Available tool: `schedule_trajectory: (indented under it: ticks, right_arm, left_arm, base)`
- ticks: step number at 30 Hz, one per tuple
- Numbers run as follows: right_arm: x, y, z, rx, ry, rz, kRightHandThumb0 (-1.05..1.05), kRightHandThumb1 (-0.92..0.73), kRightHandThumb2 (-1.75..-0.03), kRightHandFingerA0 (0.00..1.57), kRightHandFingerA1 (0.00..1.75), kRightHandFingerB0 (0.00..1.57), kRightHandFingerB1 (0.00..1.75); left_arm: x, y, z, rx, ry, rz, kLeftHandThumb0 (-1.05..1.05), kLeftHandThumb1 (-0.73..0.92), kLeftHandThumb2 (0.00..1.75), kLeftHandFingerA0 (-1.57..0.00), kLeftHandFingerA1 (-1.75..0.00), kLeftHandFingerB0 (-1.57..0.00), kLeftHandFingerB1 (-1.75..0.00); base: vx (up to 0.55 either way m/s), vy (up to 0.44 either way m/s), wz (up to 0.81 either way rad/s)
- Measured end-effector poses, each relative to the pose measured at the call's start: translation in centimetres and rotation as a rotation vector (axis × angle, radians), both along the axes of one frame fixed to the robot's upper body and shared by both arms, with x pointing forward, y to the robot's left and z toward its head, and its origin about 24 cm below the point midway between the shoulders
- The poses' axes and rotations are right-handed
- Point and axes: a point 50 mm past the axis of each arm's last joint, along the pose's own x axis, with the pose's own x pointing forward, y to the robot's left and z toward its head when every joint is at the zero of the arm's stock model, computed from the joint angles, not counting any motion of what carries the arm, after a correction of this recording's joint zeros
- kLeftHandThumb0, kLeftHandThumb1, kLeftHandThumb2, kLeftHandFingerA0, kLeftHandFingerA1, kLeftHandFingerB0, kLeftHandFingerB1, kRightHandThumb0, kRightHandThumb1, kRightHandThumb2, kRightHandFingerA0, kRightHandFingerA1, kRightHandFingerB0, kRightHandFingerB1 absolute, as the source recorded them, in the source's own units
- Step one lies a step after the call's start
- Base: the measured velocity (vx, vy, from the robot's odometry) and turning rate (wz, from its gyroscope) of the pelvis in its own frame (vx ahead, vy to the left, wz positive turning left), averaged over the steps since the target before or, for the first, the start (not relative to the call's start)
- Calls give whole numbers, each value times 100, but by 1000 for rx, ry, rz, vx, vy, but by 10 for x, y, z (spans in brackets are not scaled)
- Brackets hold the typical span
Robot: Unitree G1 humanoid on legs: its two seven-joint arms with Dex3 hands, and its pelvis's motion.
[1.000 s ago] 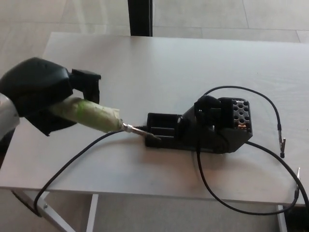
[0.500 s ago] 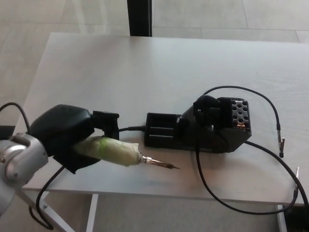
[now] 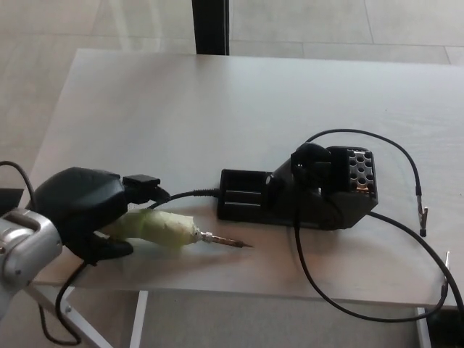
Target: Use the left hand of the robot to grab the soldering gun kept on the middle of the table and pull it out of its base and keep it on the left side of the base
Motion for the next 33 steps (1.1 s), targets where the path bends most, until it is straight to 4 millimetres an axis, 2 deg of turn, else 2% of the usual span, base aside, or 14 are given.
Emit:
schedule_trajectory:
  ticks: [1,10,13,14,16,20,21,23,24,25,28,29,32,33]
  right_arm:
    - [0,0,0,0,1,1,-80,-43,-129,132,113,73,113]
    - [0,0,0,1,1,2,-80,-43,-128,132,113,74,114]
    - [0,0,0,1,1,4,-85,-33,-132,130,104,68,134]
    - [0,0,0,2,0,5,-85,-33,-133,128,104,65,133]
    - [1,0,0,2,0,7,-86,-43,-129,131,111,69,115]
    - [0,0,0,5,2,8,-83,-40,-127,133,112,72,115]
    - [0,0,0,5,2,8,-88,-44,-130,128,109,69,115]
    - [0,0,-1,4,4,10,-87,-44,-129,128,109,71,114]
    - [0,1,-1,4,5,10,-88,-35,-127,128,102,65,132]
    - [0,1,-1,4,5,11,-88,-43,-129,127,109,71,114]
    - [0,1,-1,4,6,11,-96,-41,-129,128,105,66,117]
    - [0,1,-1,4,6,12,-93,-35,-122,129,100,67,133]
    - [0,1,-1,4,7,12,-90,-40,-124,128,105,68,113]
    - [0,1,-1,4,7,13,-89,-40,-124,132,109,70,113]
  left_arm:
    - [0,0,-1,20,2,0,-53,67,60,0,-25,-7,-29]
    - [1,5,-4,206,-11,-7,-60,59,82,0,-20,-9,-38]
    - [1,6,-3,240,-23,-12,-59,69,61,0,-19,-8,-32]
    - [1,6,-3,250,-25,-13,-70,45,84,0,-27,-2,-27]
    - [0,9,1,272,-34,-15,-65,63,76,0,0,0,-7]
    - [3,15,27,250,-84,20,-67,70,61,0,0,0,0]
    - [4,15,33,235,-98,30,-71,59,80,0,0,0,0]
    - [5,17,44,199,-127,49,-69,72,62,0,0,0,0]
    - [6,18,51,175,-145,60,-68,71,61,0,0,0,0]
    - [6,18,57,149,-163,71,-70,69,61,0,0,0,0]
    - [7,21,69,93,-193,95,-78,73,62,0,0,0,0]
    - [7,23,73,74,-205,106,-70,72,62,0,0,0,0]
    - [7,30,87,19,-241,138,-77,70,61,0,0,0,0]
    - [7,33,93,-2,-255,152,-94,56,88,0,-37,0,-21]
  base:
    - [0,0,0]
    - [0,0,0]
    - [0,0,0]
    - [0,0,0]
    - [0,0,0]
    - [0,0,0]
    - [0,0,0]
    - [0,0,0]
    - [0,0,0]
    - [0,0,0]
    - [0,0,0]
    - [0,0,0]
    - [0,0,0]
    - [0,0,0]
